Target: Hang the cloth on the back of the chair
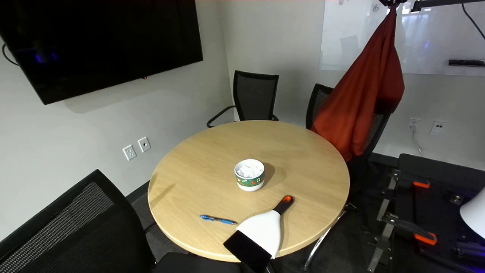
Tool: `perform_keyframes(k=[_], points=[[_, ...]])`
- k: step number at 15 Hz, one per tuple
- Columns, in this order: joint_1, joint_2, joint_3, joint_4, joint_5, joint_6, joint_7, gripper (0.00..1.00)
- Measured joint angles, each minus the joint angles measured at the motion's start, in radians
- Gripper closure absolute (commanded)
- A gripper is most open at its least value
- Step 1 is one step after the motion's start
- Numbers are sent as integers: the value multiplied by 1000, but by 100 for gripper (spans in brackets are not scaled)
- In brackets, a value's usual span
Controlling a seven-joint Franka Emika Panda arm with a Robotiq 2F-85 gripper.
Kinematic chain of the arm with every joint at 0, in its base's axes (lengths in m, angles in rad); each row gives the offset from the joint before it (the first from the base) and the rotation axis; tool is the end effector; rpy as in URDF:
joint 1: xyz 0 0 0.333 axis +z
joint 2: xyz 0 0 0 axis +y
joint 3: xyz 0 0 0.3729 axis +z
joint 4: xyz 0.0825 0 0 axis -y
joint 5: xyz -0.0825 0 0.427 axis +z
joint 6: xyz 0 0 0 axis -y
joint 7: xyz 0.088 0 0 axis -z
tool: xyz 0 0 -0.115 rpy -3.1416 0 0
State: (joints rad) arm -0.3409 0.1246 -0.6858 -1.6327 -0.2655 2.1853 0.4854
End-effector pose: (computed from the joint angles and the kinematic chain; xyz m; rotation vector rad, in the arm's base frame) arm 0.3671 -0.5757 0.6472 2.0531 -1.7052 0.4754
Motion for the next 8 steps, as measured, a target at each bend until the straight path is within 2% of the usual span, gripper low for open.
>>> perform_keyframes(k=[5,8], points=[[-16,104,14,-17,-18,82,92,99],[-6,155,25,-17,-83,126,150,99]])
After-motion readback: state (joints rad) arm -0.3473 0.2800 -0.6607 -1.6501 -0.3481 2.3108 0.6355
